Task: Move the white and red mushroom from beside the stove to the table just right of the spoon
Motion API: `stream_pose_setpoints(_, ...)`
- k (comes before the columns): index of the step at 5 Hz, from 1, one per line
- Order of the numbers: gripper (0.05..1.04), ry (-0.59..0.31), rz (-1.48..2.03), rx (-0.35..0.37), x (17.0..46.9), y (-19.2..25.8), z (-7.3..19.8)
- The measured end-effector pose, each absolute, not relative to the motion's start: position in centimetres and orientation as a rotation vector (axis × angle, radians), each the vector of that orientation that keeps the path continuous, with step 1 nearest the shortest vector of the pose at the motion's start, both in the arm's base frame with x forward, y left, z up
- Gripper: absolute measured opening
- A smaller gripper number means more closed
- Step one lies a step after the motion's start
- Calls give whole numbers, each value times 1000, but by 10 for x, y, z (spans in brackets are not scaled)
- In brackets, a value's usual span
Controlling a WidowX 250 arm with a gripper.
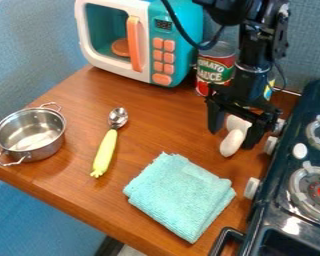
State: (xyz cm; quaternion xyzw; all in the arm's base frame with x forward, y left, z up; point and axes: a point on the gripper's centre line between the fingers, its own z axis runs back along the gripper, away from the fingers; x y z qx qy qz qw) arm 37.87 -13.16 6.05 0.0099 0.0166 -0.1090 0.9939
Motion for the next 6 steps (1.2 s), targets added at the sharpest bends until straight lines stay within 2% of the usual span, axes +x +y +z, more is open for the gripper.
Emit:
stream_pose_setpoints(3,1004,101,-198,32,393,-137,31)
stream_pose_setpoints(4,971,110,-200,22,398,-140,27)
stream_pose_setpoints(6,446,104,-192,1,396,-143,22)
